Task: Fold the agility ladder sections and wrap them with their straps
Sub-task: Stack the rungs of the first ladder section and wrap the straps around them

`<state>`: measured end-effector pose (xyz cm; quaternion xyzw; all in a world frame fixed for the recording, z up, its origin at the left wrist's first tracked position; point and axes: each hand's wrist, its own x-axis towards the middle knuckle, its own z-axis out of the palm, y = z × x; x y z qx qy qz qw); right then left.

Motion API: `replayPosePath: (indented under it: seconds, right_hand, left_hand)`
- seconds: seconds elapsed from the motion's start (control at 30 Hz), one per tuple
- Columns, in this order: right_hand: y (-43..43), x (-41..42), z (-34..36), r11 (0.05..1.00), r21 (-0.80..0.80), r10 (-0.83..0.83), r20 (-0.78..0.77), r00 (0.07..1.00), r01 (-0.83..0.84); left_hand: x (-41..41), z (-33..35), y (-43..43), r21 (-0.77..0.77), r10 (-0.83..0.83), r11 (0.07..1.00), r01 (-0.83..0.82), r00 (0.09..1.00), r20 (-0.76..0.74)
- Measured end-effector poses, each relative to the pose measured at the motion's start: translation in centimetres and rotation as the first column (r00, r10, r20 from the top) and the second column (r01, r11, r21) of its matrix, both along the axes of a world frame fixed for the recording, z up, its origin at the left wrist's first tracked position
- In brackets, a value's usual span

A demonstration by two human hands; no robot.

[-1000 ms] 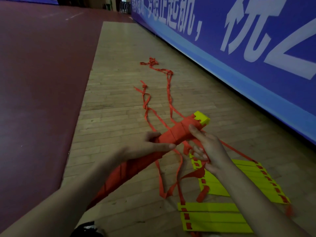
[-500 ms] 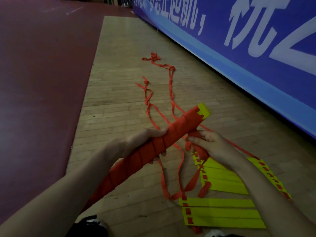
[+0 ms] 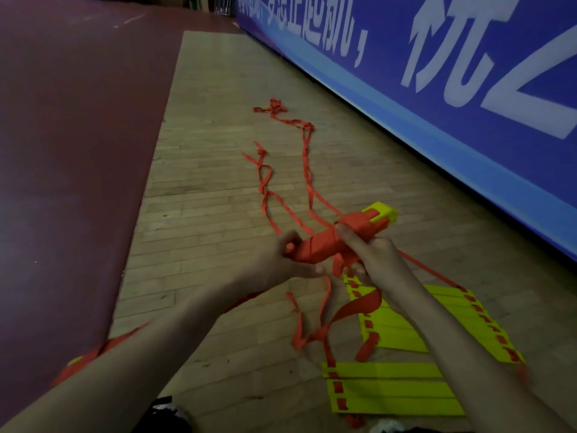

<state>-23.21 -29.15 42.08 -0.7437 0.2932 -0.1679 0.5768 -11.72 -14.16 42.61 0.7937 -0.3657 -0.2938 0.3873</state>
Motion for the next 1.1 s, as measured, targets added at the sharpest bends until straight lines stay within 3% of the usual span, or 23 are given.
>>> replayPosePath:
  seconds: [0.1,0.2,0.3,0.37,0.47,0.6,0.73,0.8,0.9,1.03,1.1]
  right_hand:
    - [0.4,0.1,0.4,0.977,0.210,0.007,0.081,0.997,-0.024]
    - [0.7,0.2,1.1,0.932,0.356,0.008,0.165,0.986,-0.067]
    - [0.9,-0.2,1.1,0.913,0.396,0.012,0.212,0.977,-0.098]
    - [0.8,-0.5,1.1,0.905,0.406,0.027,0.247,0.969,-0.129]
    - [0.4,-0.8,1.0,0.898,0.398,0.079,0.278,0.957,-0.190]
    - [0.0,-1.1,0.4,0.882,0.397,0.152,0.273,0.950,-0.254]
    - [0.1,-1.1,-0.2,0.849,0.395,0.240,0.307,0.921,-0.352]
    - [-0.1,-1.2,-0.5,0.830,0.389,0.277,0.334,0.901,-0.400]
    - [-0.6,-1.2,-0.2,0.839,0.373,0.284,0.319,0.904,-0.395]
    - [-1.3,-1.1,0.2,0.923,0.169,0.324,0.144,0.935,-0.346]
    - [-1.2,-1.1,0.0,0.920,0.116,0.372,0.048,0.927,-0.375]
  left_hand:
    - [0.0,-0.5,0.0,-0.060,0.037,0.998,-0.023,0.969,0.242]
    - [0.2,-0.1,0.1,-0.086,0.022,0.996,0.000,0.965,0.262]
    - [1.5,-0.5,0.9,-0.038,-0.131,0.991,0.131,0.991,0.005]
    - [2.0,-0.9,1.6,-0.036,-0.122,0.992,0.117,0.971,-0.205]
    - [1.7,-0.6,2.0,-0.143,-0.213,0.976,0.162,0.835,-0.507]
    - [1.9,-0.2,2.0,-0.064,-0.224,0.963,0.262,0.643,-0.733]
    - [2.4,-1.3,2.4,-0.030,-0.252,0.918,0.395,0.525,-0.813]
    - [2.2,-1.7,2.6,-0.032,-0.243,0.928,0.370,0.539,-0.806]
    - [2.3,-1.9,2.5,0.033,-0.156,0.962,0.270,0.649,-0.745]
    - [2.8,-1.9,2.0,0.141,-0.086,0.966,0.218,0.780,-0.620]
    - [2.5,-1.8,1.6,0.152,-0.044,0.977,0.152,0.834,-0.549]
